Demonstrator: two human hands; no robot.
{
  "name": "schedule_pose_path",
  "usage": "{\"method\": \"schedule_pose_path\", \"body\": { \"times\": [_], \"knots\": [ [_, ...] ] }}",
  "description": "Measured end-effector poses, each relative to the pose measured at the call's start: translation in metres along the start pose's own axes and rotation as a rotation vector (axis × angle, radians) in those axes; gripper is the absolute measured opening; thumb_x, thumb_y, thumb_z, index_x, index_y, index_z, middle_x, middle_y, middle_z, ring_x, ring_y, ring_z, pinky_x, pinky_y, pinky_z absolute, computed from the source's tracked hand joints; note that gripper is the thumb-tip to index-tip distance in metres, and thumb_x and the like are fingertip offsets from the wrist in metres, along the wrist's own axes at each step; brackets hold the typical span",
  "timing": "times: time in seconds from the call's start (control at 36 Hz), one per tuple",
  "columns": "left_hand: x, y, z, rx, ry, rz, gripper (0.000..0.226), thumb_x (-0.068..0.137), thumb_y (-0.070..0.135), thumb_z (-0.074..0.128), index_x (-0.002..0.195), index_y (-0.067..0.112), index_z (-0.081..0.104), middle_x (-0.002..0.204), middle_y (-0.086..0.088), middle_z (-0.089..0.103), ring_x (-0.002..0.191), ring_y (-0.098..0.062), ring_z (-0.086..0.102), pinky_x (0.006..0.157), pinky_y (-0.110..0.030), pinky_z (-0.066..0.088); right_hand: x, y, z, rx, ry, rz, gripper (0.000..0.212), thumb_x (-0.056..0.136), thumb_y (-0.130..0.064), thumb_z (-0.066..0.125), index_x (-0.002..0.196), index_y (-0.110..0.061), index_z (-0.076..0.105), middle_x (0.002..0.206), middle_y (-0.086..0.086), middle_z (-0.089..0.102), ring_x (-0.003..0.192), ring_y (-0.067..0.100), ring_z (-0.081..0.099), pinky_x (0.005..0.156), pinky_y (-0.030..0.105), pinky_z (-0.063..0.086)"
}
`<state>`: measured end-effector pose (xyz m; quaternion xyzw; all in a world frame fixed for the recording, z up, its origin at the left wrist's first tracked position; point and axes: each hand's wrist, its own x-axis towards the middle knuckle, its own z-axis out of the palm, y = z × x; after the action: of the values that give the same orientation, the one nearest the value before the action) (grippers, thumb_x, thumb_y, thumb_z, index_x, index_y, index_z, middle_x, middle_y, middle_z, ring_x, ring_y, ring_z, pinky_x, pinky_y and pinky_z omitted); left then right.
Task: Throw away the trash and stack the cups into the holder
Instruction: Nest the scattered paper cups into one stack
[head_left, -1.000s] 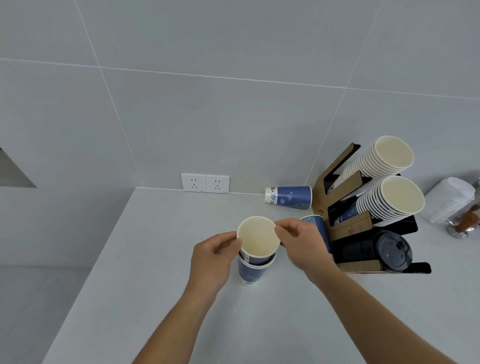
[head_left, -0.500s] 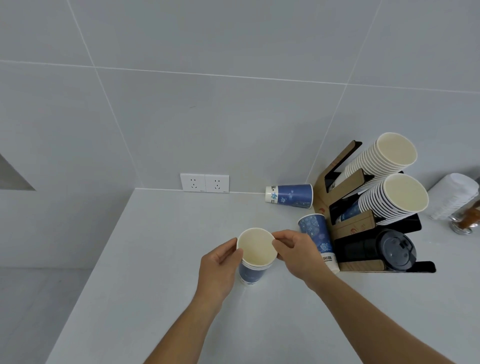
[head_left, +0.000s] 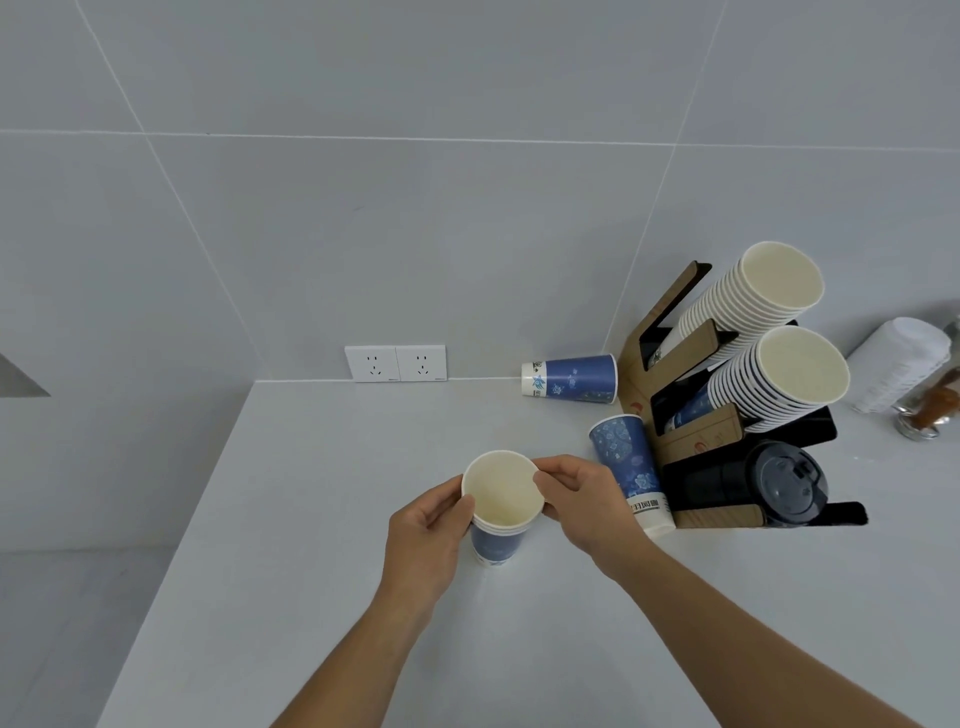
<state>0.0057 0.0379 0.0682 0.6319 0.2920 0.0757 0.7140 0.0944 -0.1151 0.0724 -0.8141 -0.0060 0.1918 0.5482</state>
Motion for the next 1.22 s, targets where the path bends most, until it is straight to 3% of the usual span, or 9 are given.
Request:
{"method": "schedule_pose_path", "body": {
  "times": [0.19, 0.36, 0.5, 0.58, 0.67, 0.83, 0.94, 1.08, 1.22],
  "knots": [
    [0.0, 0.003, 0.0, 0.022, -0.018, 0.0, 0.025, 0.089, 0.008, 0.067, 0.099, 0.03, 0.073, 0.113, 0.001, 0.074, 0.107, -0.021, 0.069, 0.096, -0.041, 0.055, -0.003, -0.002, 0.0, 0.063, -0.002, 0.032, 0.015, 0.096, -0.018, 0.056, 0.098, -0.029, 0.067, 0.093, -0.014, 0.069, 0.089, 0.015, 0.066, 0.072, 0.019, 0.055],
    [0.003, 0.005, -0.003, -0.031, -0.048, -0.07, 0.024, 0.09, 0.006, 0.065, 0.102, 0.024, 0.077, 0.108, 0.003, 0.077, 0.104, -0.018, 0.071, 0.092, -0.037, 0.057, -0.005, -0.005, -0.001, 0.123, -0.035, 0.099, 0.023, 0.097, -0.014, 0.055, 0.088, -0.033, 0.065, 0.088, -0.017, 0.066, 0.085, 0.014, 0.064, 0.058, 0.013, 0.051],
    [0.01, 0.009, -0.003, -0.015, -0.058, -0.124, 0.024, 0.09, 0.006, 0.064, 0.108, 0.016, 0.077, 0.11, 0.0, 0.076, 0.105, -0.021, 0.07, 0.094, -0.039, 0.056, -0.006, -0.006, -0.004, 0.157, -0.055, 0.125, 0.032, 0.096, -0.009, 0.054, 0.083, -0.034, 0.068, 0.093, -0.013, 0.069, 0.092, 0.015, 0.065, 0.069, 0.019, 0.056],
    [0.014, 0.01, -0.004, 0.001, -0.076, -0.146, 0.024, 0.091, 0.007, 0.063, 0.111, 0.013, 0.075, 0.112, -0.003, 0.075, 0.106, -0.023, 0.069, 0.095, -0.041, 0.055, -0.008, -0.005, -0.007, 0.183, -0.06, 0.148, 0.027, 0.094, -0.008, 0.055, 0.093, -0.027, 0.074, 0.102, -0.004, 0.073, 0.101, 0.019, 0.067, 0.088, 0.032, 0.058],
    [0.016, 0.011, -0.009, 0.029, -0.108, -0.164, 0.021, 0.094, 0.013, 0.061, 0.109, 0.014, 0.075, 0.109, -0.003, 0.076, 0.105, -0.022, 0.07, 0.095, -0.041, 0.055, -0.007, -0.001, -0.012, 0.182, -0.042, 0.156, 0.023, 0.091, -0.014, 0.06, 0.104, -0.026, 0.074, 0.105, -0.004, 0.074, 0.1, 0.018, 0.069, 0.095, 0.037, 0.056],
    [0.032, 0.012, -0.015, 0.058, -0.108, -0.201, 0.023, 0.098, 0.02, 0.055, 0.11, 0.011, 0.073, 0.109, -0.005, 0.076, 0.105, -0.023, 0.07, 0.097, -0.041, 0.053, 0.0, 0.006, -0.035, 0.145, 0.043, 0.183, 0.03, 0.091, -0.022, 0.062, 0.12, -0.024, 0.069, 0.106, -0.012, 0.07, 0.098, 0.011, 0.066, 0.098, 0.033, 0.052],
    [0.049, 0.018, -0.01, 0.055, -0.112, -0.235, 0.022, 0.098, 0.02, 0.054, 0.106, 0.009, 0.071, 0.109, -0.008, 0.074, 0.102, -0.025, 0.07, 0.088, -0.036, 0.054, 0.007, 0.013, -0.052, 0.139, 0.121, 0.226, 0.031, 0.092, -0.024, 0.063, 0.122, -0.022, 0.067, 0.106, -0.011, 0.067, 0.102, 0.014, 0.064, 0.099, 0.033, 0.051],
    [0.071, 0.024, 0.003, 0.027, -0.158, -0.314, 0.022, 0.097, 0.022, 0.056, 0.103, 0.008, 0.071, 0.108, -0.01, 0.073, 0.094, -0.023, 0.068, 0.077, -0.031, 0.052, 0.013, 0.013, -0.067, 0.018, 0.15, 0.205, 0.038, 0.092, -0.022, 0.062, 0.13, -0.017, 0.062, 0.121, -0.004, 0.064, 0.109, 0.014, 0.057, 0.099, 0.029, 0.044],
    [0.103, 0.012, 0.018, -0.015, -0.235, -0.467, 0.026, 0.094, 0.028, 0.06, 0.106, 0.008, 0.071, 0.112, -0.009, 0.075, 0.096, -0.024, 0.064, 0.088, -0.036, 0.046, 0.025, 0.016, -0.076, -0.117, 0.173, 0.217, 0.036, 0.092, -0.02, 0.059, 0.123, -0.002, 0.06, 0.124, 0.017, 0.065, 0.109, 0.03, 0.061, 0.097, 0.039, 0.046]
  ]
}}
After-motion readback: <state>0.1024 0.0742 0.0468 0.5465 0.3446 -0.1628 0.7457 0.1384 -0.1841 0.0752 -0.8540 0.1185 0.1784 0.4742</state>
